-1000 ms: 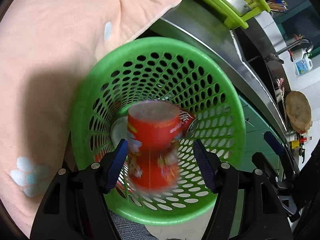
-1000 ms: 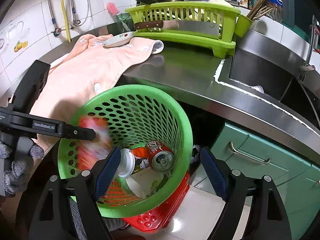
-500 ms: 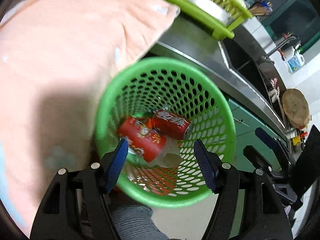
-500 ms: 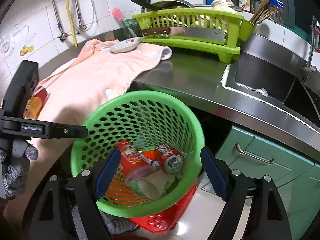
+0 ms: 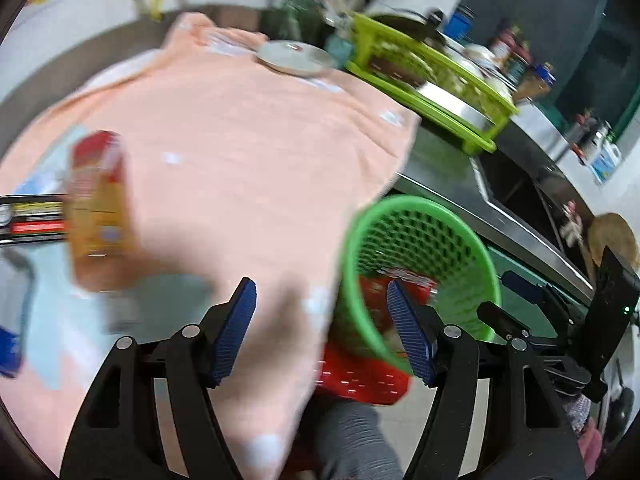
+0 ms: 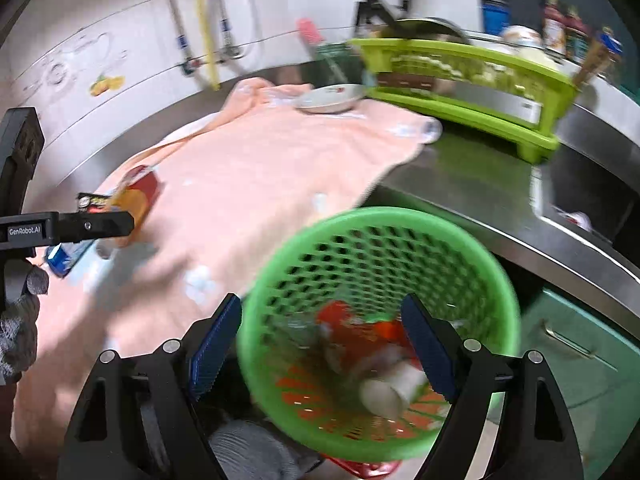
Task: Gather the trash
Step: 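Reach the left gripper to the blue-and-white can and close on it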
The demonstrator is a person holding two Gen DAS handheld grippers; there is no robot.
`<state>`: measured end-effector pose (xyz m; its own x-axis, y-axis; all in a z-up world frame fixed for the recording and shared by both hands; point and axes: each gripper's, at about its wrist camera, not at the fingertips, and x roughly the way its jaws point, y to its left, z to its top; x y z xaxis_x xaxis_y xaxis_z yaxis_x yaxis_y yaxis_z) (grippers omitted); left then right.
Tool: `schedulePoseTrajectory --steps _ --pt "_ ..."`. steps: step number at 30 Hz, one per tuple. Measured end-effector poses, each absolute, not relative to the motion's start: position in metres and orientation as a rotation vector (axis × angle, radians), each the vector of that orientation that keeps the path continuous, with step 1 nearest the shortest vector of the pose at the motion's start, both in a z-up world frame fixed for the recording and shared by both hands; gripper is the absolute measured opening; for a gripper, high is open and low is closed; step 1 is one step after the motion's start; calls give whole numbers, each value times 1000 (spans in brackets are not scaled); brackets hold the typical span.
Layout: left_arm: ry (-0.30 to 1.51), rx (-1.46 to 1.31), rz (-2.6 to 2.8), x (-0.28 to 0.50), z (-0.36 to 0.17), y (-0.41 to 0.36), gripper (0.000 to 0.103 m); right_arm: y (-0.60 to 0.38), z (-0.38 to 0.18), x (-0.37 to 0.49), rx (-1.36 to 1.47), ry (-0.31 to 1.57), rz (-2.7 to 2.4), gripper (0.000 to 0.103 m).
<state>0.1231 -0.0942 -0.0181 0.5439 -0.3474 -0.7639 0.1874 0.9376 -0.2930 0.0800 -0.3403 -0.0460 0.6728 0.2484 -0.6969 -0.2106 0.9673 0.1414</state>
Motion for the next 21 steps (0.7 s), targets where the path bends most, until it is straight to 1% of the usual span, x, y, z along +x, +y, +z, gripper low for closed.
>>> schedulePoseTrajectory --steps 8,15,17,19,21 --pt "879 -207 -142 102 2 7 67 -259 -36 100 -4 788 395 79" --pt "852 -230 16 88 7 90 68 -197 -28 111 -49 785 497 80" --pt "851 -224 60 87 6 112 69 -180 -26 114 -63 785 528 80" --pt "866 -209 80 89 0 127 73 -167 -23 117 -81 781 551 80" --pt "886 -206 92 91 -5 138 73 -152 -20 118 -100 777 573 80"
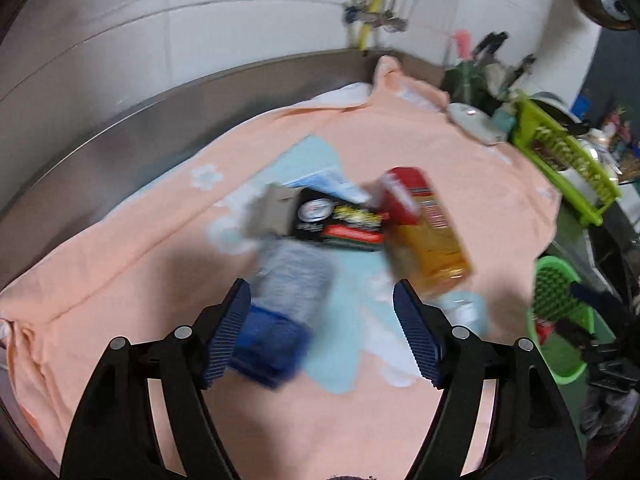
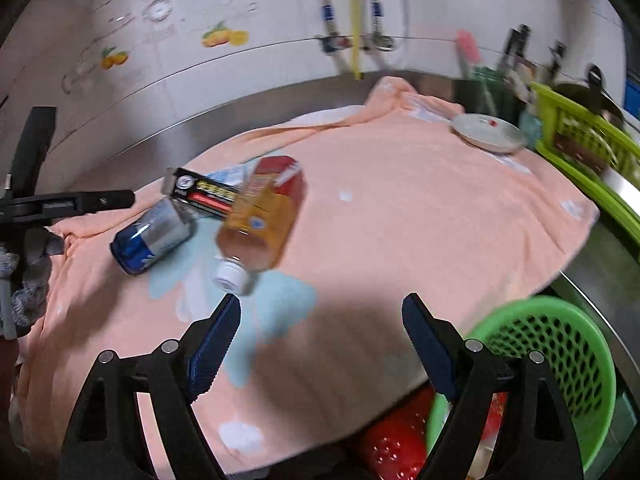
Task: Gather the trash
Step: 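Reach the left gripper to the blue-and-white can and close on it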
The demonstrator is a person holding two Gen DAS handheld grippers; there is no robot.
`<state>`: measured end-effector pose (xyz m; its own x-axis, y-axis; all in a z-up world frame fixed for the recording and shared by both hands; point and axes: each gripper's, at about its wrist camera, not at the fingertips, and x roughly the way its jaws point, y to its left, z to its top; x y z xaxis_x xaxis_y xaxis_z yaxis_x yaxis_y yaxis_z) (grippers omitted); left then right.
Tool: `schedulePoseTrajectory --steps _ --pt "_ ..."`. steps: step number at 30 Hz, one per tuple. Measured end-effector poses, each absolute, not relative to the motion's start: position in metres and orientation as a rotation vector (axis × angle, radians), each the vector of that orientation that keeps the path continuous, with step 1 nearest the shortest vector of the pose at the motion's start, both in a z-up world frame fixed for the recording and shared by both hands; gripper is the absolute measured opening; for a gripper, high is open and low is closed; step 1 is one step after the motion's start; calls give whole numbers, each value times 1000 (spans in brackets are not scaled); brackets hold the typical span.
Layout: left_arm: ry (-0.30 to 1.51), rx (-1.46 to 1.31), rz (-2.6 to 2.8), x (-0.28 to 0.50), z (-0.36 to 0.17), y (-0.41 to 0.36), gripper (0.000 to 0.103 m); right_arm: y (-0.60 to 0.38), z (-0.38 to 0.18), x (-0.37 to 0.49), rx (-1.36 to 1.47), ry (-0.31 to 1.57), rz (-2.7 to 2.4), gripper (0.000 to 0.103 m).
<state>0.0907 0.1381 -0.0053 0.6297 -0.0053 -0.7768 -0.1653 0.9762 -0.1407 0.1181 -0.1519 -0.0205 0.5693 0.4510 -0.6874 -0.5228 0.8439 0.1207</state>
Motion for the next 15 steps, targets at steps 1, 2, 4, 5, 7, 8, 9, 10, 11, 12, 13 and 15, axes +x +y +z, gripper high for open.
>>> schedulePoseTrajectory --steps 1,2,4,5,7,8,9,10,11,12,13,15 --pt "898 -204 82 93 -9 143 73 -146 -19 118 -110 775 581 80" --pt "905 -198 92 93 -12 146 73 -141 -18 119 -120 773 591 80" --pt "925 -186 88 93 -20 151 75 -129 -16 121 -139 768 607 80" --pt "944 -179 74 95 -25 153 75 -125 -15 123 -145 768 615 80" --pt "963 -160 70 97 -32 152 75 -115 -14 125 -156 768 627 80" --pt "971 -154 66 97 -34 152 75 -110 -13 127 -164 767 635 80" --pt "980 -150 59 99 -38 153 75 -105 -12 129 -171 767 642 80" --pt "988 -148 59 100 -41 154 75 -102 -12 130 -178 766 647 80" --pt "995 -149 51 102 -44 154 75 -98 -11 130 -187 765 654 80" --pt "1001 -149 44 104 -46 155 75 -93 -10 131 -200 762 661 80" --pt "1004 -147 45 105 -48 155 76 -87 -10 132 -214 759 669 80" --pt "1016 -146 37 109 -53 156 76 -78 -8 133 -238 749 683 80"
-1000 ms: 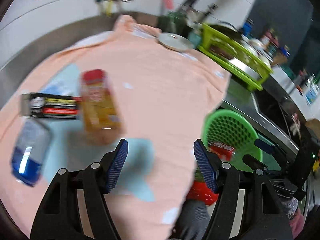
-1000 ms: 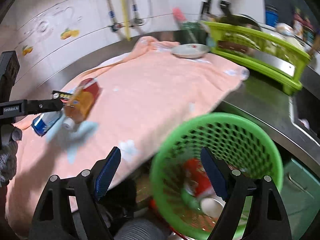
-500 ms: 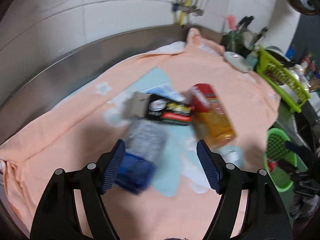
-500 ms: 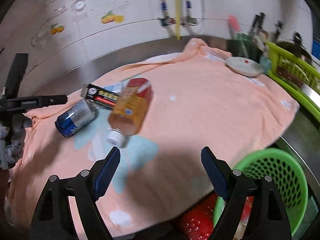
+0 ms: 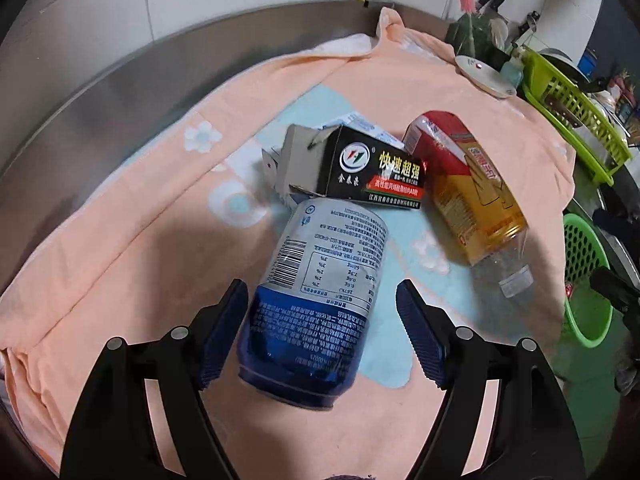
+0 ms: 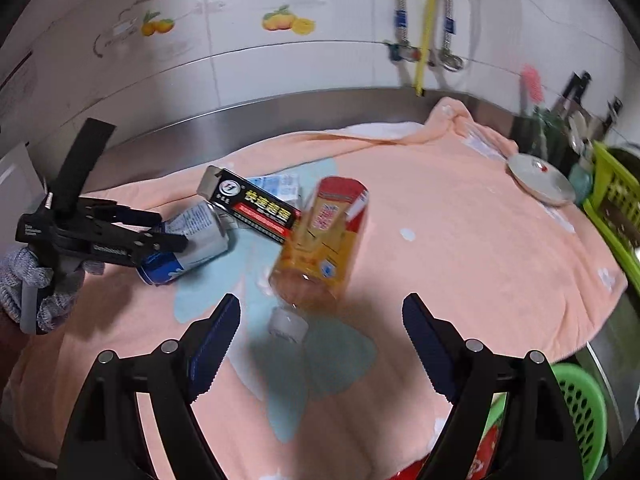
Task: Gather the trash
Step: 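Reach the left gripper to the blue-and-white can and close on it, then grasp the black box with red stripe using the right gripper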
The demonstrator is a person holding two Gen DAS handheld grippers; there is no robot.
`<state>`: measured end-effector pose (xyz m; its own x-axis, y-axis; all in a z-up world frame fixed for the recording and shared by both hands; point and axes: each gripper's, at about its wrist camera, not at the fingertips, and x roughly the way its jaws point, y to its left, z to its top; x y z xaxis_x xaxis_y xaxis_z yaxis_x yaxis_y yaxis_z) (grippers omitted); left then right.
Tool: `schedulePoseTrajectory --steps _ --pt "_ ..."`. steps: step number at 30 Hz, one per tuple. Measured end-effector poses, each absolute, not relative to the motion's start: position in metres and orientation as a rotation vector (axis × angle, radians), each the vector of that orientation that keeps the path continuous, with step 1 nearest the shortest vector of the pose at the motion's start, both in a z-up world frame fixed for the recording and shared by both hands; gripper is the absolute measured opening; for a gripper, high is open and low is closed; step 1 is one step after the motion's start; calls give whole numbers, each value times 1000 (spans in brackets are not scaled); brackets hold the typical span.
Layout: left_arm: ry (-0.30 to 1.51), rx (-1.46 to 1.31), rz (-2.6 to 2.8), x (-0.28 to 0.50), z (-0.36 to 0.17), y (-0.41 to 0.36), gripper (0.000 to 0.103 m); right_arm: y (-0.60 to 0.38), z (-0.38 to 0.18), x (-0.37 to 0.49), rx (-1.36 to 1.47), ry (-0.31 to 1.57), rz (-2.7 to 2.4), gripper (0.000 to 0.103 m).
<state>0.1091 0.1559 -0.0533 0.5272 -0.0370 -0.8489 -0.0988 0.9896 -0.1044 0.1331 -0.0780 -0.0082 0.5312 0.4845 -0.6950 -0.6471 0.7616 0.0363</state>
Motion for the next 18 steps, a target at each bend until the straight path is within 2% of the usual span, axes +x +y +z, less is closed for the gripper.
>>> schedulePoseTrajectory --steps 9,12,18 --pt "1033 -139 44 117 -70 162 77 -43 -9 145 -317 732 737 80" --pt "1018 -143 42 115 -70 164 73 -31 -8 149 -347 723 752 80" --pt "970 -144 80 102 -61 172 72 -5 -10 156 -401 711 795 80"
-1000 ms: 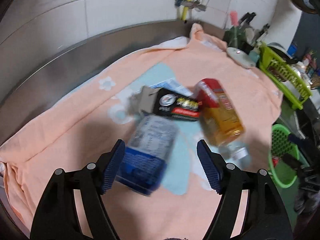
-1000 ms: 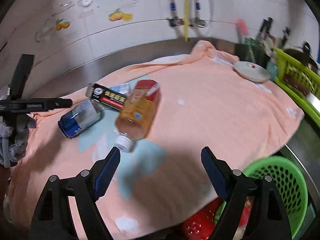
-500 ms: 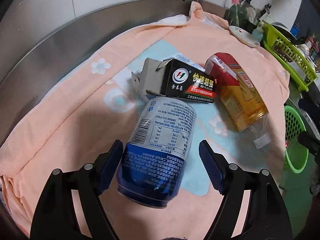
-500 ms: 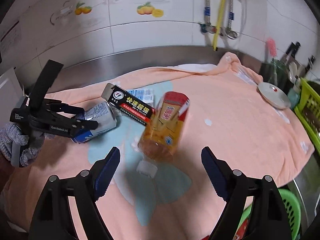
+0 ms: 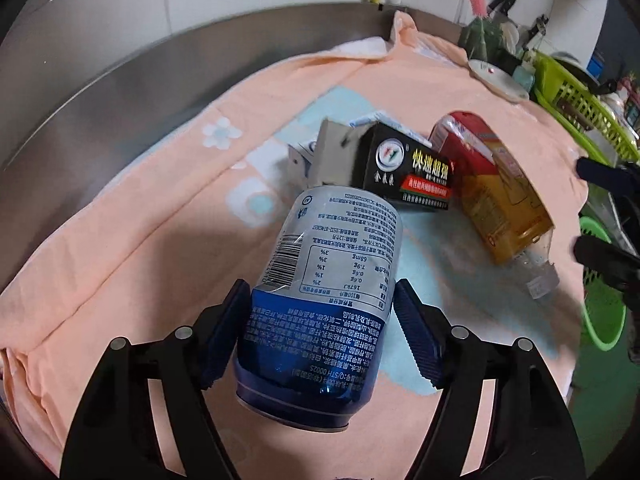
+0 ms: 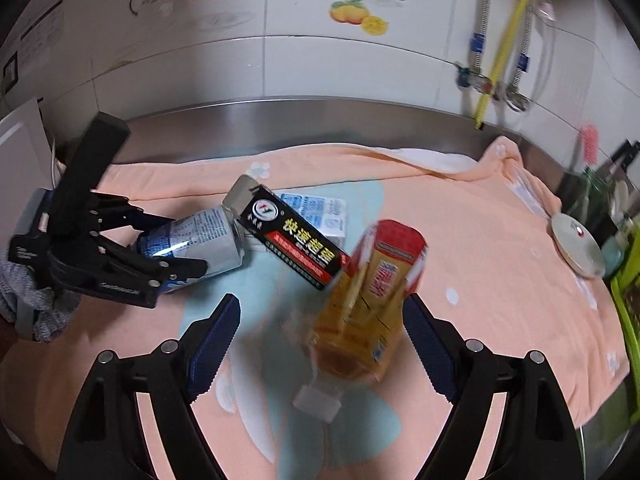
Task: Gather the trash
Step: 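Grasp the black box with red stripe using the right gripper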
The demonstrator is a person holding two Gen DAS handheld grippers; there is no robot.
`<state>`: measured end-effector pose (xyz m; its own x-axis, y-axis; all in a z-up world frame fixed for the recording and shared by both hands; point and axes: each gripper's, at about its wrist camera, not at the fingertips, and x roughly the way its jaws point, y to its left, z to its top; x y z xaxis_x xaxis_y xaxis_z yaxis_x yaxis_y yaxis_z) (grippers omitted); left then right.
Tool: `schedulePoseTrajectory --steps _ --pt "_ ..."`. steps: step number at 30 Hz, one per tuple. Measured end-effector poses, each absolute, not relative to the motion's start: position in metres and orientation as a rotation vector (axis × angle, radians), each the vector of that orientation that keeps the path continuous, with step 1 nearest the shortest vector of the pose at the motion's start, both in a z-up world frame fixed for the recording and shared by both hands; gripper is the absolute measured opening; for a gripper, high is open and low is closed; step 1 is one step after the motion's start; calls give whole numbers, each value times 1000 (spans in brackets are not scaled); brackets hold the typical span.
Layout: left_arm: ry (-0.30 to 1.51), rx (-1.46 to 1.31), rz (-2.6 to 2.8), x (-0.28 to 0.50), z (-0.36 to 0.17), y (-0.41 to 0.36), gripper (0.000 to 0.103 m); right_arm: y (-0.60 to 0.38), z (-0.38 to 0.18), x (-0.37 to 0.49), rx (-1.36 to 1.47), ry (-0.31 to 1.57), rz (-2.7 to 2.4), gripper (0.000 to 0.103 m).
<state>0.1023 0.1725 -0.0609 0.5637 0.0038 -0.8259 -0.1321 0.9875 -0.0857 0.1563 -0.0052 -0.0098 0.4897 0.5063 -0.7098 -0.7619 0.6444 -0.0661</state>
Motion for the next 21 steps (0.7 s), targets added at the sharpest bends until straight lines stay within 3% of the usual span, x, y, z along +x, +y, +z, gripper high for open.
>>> schedulePoseTrajectory --steps 21 --pt "880 -247 191 42 -29 227 72 105 -53 165 -735 713 899 78"
